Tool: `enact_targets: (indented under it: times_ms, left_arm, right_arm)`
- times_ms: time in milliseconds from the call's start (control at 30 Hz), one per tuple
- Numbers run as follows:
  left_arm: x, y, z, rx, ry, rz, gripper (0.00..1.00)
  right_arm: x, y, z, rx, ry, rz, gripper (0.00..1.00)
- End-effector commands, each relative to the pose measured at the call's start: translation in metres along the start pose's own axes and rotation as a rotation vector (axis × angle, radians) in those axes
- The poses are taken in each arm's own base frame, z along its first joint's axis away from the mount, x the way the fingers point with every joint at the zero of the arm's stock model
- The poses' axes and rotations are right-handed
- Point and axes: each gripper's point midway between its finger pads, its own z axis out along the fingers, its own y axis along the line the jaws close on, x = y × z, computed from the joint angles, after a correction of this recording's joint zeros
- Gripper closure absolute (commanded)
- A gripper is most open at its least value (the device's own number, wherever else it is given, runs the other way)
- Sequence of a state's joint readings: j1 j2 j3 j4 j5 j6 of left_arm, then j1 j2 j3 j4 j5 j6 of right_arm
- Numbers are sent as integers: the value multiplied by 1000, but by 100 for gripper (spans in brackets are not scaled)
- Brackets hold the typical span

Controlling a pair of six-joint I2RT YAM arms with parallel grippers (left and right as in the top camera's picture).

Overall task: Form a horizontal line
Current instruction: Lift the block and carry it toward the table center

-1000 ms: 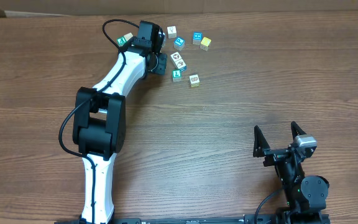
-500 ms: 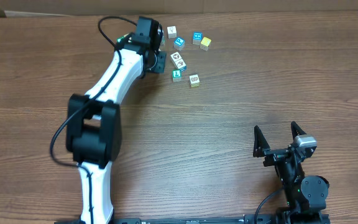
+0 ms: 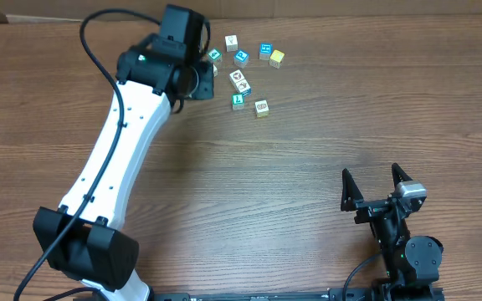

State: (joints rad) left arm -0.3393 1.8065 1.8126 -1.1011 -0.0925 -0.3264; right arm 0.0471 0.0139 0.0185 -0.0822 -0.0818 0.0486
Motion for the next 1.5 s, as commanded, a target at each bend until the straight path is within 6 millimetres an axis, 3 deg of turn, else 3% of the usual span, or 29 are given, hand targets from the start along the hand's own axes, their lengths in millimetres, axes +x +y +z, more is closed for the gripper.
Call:
enact_targets:
  times_ms: [0, 100, 333, 700, 1200, 1467]
  left_arm:
    - [17, 2, 7, -85, 37, -122, 86]
    - [36, -4, 20, -114, 68, -184, 93]
    - [72, -29, 70, -86, 72, -154, 92]
    - [101, -40, 118, -43, 16, -130, 94]
    - [111, -35, 149, -83, 26, -38, 93]
    - [114, -35, 152, -89, 36, -7, 93]
  right_arm:
    - [1, 0, 0, -4, -5, -5, 0]
    - [1, 0, 0, -4, -5, -5, 0]
    - [1, 0, 0, -4, -5, -5, 0]
    - [1, 0, 0, -4, -5, -5, 0]
    - [1, 0, 0, -4, -5, -5, 0]
    - [1, 0, 0, -4, -5, -5, 0]
